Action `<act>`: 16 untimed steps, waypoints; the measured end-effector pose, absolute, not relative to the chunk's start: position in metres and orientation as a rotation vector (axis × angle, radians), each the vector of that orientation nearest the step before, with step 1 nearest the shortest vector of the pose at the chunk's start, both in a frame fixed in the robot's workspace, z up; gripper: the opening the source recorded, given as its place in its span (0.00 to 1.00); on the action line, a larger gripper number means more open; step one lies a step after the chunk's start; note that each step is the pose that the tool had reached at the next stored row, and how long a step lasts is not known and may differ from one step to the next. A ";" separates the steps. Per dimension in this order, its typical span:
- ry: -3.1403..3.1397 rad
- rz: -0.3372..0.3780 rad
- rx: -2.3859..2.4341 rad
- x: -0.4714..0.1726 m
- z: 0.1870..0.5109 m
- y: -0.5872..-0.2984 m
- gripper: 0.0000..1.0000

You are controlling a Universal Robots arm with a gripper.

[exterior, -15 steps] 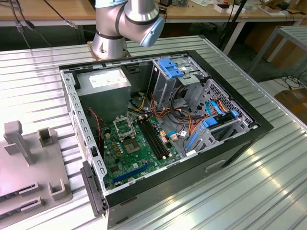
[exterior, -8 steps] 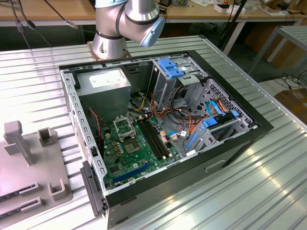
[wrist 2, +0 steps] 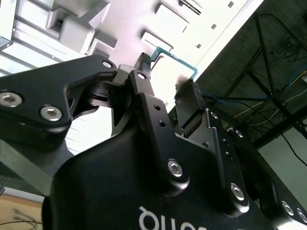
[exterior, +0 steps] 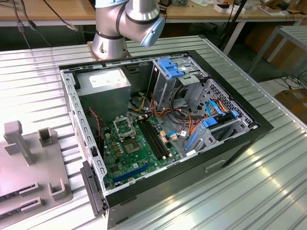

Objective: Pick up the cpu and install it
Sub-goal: 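Pick up the cpu and move it towards the insertion slot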

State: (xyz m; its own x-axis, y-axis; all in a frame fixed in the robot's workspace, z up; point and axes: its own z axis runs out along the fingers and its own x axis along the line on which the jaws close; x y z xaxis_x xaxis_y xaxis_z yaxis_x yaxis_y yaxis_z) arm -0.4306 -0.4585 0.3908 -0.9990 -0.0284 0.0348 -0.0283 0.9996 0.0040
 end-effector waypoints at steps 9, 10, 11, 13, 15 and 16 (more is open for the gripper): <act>-3.106 -0.005 0.044 -0.423 0.391 -0.459 0.46; -3.106 -0.005 0.044 -0.421 0.391 -0.459 0.46; -3.106 -0.005 0.044 -0.420 0.391 -0.458 0.46; -3.106 -0.005 0.044 -0.418 0.390 -0.458 0.46; -3.106 -0.005 0.044 -0.414 0.390 -0.458 0.46; -3.106 -0.005 0.044 -0.412 0.390 -0.458 0.46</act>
